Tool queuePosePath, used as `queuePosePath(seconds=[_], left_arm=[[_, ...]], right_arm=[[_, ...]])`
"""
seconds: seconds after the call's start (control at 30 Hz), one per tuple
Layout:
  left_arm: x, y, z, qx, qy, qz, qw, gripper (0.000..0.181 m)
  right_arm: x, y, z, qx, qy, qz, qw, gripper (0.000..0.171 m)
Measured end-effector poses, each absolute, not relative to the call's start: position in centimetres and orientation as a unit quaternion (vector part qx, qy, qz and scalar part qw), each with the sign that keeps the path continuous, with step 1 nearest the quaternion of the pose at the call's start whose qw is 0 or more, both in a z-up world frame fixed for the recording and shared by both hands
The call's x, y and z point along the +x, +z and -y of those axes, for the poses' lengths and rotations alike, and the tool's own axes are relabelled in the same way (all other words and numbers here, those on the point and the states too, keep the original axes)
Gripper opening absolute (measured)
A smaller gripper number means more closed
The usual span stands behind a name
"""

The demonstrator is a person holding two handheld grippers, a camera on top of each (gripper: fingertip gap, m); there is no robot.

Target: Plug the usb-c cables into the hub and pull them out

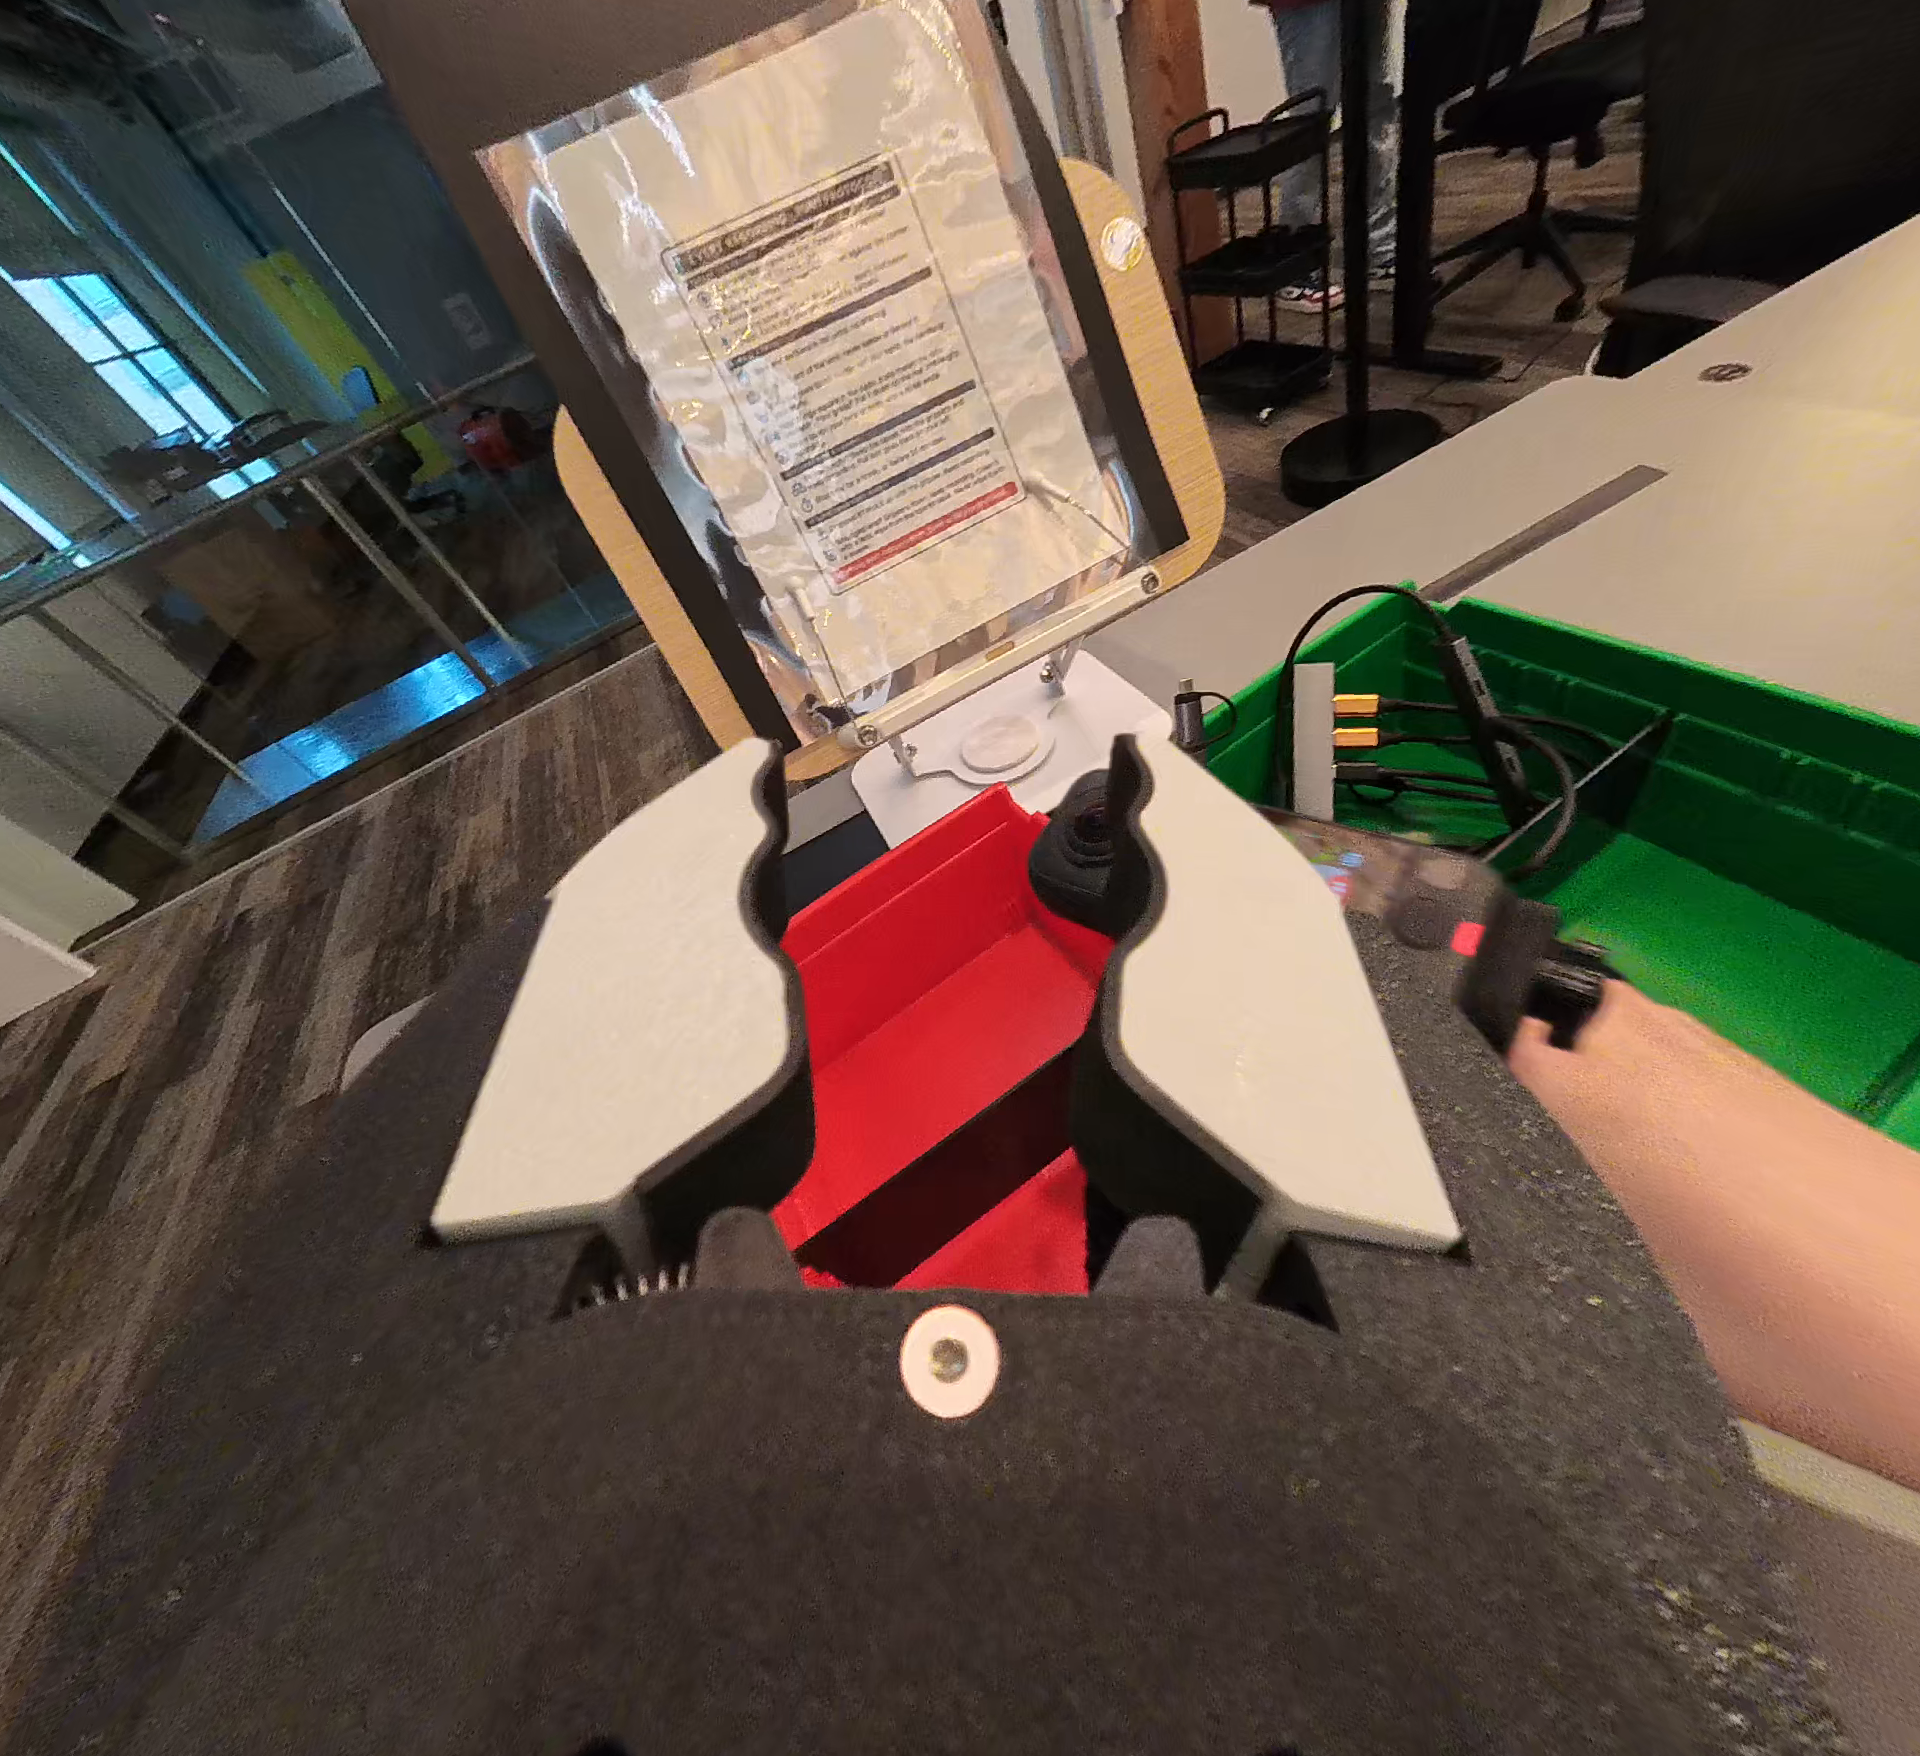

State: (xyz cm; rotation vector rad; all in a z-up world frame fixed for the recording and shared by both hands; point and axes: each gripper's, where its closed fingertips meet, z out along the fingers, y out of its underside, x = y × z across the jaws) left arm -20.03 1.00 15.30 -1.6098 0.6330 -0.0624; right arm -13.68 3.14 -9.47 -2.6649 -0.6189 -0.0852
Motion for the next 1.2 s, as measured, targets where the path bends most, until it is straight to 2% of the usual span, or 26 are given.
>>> queuePosePath(seconds=[0.13,0.23,0.27,0.37,0.5,0.63,0.7,0.77,1.2], left_arm=[[-19.5,15.5,-0.3,-0.703,-0.051,-0.29,0.647,0.057],[-19.5,15.4,-0.3,-0.704,-0.054,-0.296,0.643,0.057],[-19.6,15.3,-0.2,-0.705,-0.056,-0.299,0.641,0.057],[-19.7,15.2,0.0,-0.709,-0.069,-0.301,0.634,0.056],[-20.1,15.5,0.1,-0.707,-0.085,-0.295,0.636,0.054],[-20.2,15.3,0.1,-0.712,-0.087,-0.298,0.63,0.054],[-20.2,15.1,0.2,-0.714,-0.087,-0.299,0.627,0.054],[-20.0,15.1,0.3,-0.713,-0.086,-0.302,0.626,0.054],[-18.0,15.7,1.6,-0.702,-0.137,-0.304,0.629,0.055]], right_arm=[[-13.8,-11.6,-4.3,-0.968,-0.015,0.193,0.161,0.044],[-13.5,-11.9,-4.7,-0.972,-0.029,0.186,0.139,0.033],[-13.5,-12.0,-4.3,-0.975,-0.025,0.189,0.117,0.024],[-14.0,-12.0,-3.6,-0.979,0.029,0.192,0.065,0.014],[-13.6,-12.3,-4.0,-0.974,0.003,0.218,0.059,0.023],[-13.5,-12.3,-4.1,-0.975,-0.01,0.217,0.047,0.024],[-13.7,-12.4,-4.2,-0.978,0.008,0.203,0.043,0.02],[-14.5,-12.3,-4.3,-0.98,0.059,0.183,0.043,0.009],[-18.3,-11.4,-5.3,-0.973,0.129,0.188,0.038,0.008]])
